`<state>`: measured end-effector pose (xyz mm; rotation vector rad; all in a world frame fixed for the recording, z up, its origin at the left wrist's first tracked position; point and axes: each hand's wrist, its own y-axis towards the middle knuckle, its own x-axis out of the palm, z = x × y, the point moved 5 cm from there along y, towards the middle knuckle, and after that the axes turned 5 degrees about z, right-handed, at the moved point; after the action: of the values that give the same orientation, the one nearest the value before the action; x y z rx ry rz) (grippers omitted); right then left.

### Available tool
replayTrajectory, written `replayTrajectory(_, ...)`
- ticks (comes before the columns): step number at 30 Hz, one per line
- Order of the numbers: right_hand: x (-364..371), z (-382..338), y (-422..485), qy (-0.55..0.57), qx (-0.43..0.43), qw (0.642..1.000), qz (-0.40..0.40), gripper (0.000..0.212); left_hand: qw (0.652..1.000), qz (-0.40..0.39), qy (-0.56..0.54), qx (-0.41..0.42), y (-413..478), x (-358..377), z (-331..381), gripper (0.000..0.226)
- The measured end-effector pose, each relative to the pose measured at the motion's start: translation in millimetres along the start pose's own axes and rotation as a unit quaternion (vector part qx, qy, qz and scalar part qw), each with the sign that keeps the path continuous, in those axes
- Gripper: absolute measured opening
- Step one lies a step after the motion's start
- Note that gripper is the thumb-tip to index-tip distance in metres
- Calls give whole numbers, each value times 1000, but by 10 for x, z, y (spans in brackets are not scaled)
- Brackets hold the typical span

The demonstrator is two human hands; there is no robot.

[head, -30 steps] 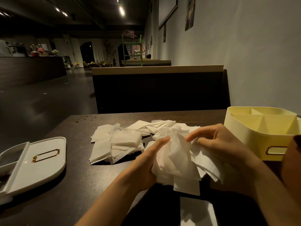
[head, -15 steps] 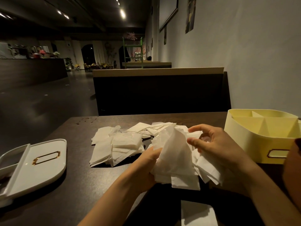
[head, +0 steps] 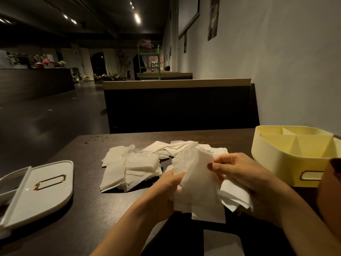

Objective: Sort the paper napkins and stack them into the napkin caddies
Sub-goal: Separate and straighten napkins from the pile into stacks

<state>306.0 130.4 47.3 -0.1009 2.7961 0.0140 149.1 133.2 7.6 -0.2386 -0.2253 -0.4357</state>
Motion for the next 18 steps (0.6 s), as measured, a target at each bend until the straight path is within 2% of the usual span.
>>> replayTrajectory(3,-28,-32,-2,35,-31,998,36,24,1000,-4,-2,-2,-9,19,3,28)
replayTrajectory(7,-68,-96,-43,72,-78,991,86,31,1000,-3,-11,-24,-25,26,-22,48)
replayTrajectory(10,-134,-147,-76,162,-76,982,66,27,998,-2,-40,-50,-29,-5,-53,47)
replayTrajectory(12,-177,-178,-78,227,-73,970,36,41,994,13,-81,-73,-40,-37,-59,42)
replayTrajectory(14,-194,-182,-59,237,-84,968,20,68,990,37,-102,-94,-36,-76,-74,50)
replayTrajectory(15,-193,-179,-53,233,-86,968,19,75,988,45,-105,-101,-36,-87,-73,52)
replayTrajectory(18,-189,-201,-65,242,-99,965,24,77,990,36,-101,-93,-64,-62,-37,35)
